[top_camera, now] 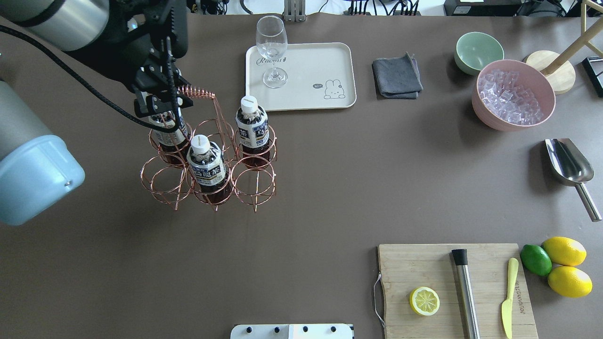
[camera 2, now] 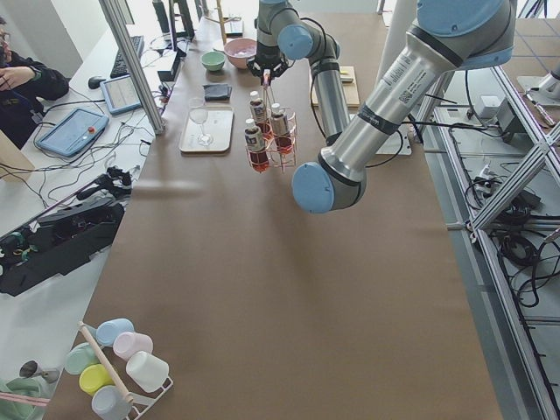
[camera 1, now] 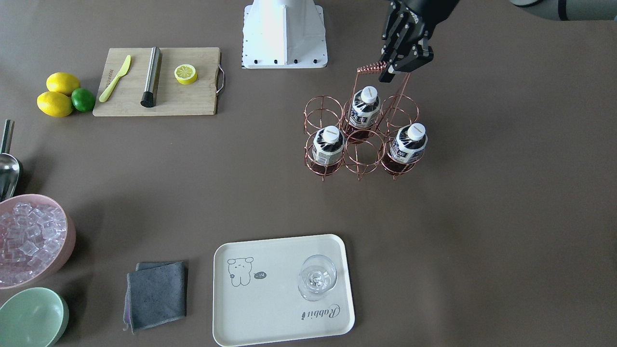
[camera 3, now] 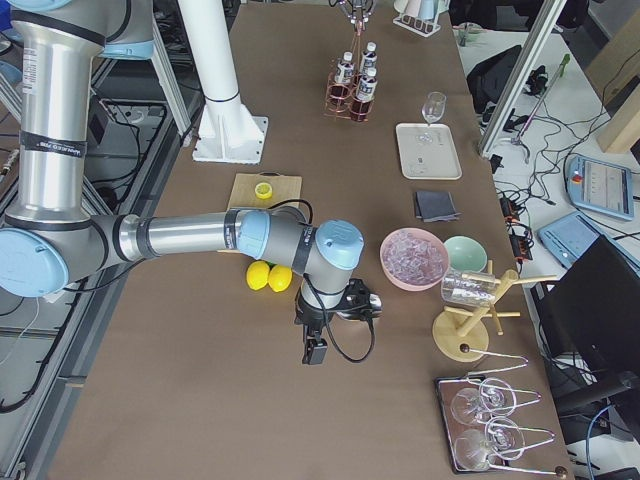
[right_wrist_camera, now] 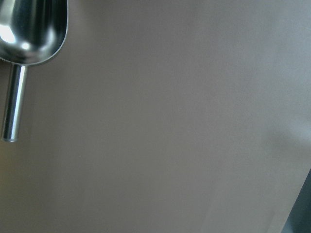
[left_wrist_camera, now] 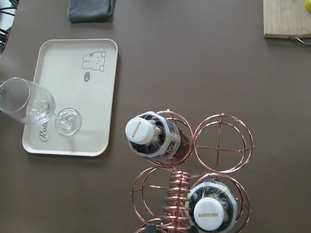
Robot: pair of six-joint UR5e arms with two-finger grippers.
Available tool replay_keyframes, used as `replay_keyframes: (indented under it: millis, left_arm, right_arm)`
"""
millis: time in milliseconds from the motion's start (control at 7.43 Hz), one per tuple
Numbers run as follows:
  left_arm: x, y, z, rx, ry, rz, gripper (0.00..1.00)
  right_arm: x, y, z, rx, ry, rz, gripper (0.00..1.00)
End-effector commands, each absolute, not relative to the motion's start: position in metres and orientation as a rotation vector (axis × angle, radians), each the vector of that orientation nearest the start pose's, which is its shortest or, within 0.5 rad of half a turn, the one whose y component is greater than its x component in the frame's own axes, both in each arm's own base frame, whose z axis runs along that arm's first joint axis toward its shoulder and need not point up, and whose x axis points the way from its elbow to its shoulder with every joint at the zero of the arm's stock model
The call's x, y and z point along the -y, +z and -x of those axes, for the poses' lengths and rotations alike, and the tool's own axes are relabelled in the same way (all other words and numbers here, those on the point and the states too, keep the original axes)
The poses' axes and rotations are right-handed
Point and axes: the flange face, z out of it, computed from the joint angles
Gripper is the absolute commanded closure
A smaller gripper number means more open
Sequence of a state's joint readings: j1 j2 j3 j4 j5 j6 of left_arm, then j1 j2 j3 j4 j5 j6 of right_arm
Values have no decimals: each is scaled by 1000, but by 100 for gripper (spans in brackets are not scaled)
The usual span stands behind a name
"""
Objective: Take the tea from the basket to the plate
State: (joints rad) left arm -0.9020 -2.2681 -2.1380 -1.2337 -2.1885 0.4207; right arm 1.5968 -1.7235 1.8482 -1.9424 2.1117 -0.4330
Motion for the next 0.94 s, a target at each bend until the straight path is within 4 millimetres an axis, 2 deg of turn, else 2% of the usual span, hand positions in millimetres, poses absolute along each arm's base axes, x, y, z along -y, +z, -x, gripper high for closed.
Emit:
replay_keyframes:
  millis: [0,135,269,404,538,808]
  left_arm:
    - [439,43,-320,-766,1292,-875,100]
    - [435,37,-335,-779,1314,-872,100]
    - [430,27,-349,-793,1334,-869,100]
    - [417,20,-362,-817,1336,-859,100]
    - [405,10,-371,-809,1330,-878,100]
    - [390,3,-382,-834,1336,-871,100]
  right_arm:
    - [419,641,-81,702,-266,88,0]
    - [448,626,-80,713,-207,65,0]
    - [463,615,-75,723,-96,91,0]
    - [474,599,-47,785,-33,116,0]
    - [494,579,-28,786,-15,118,0]
    - [527,542,15,772,12,130,5]
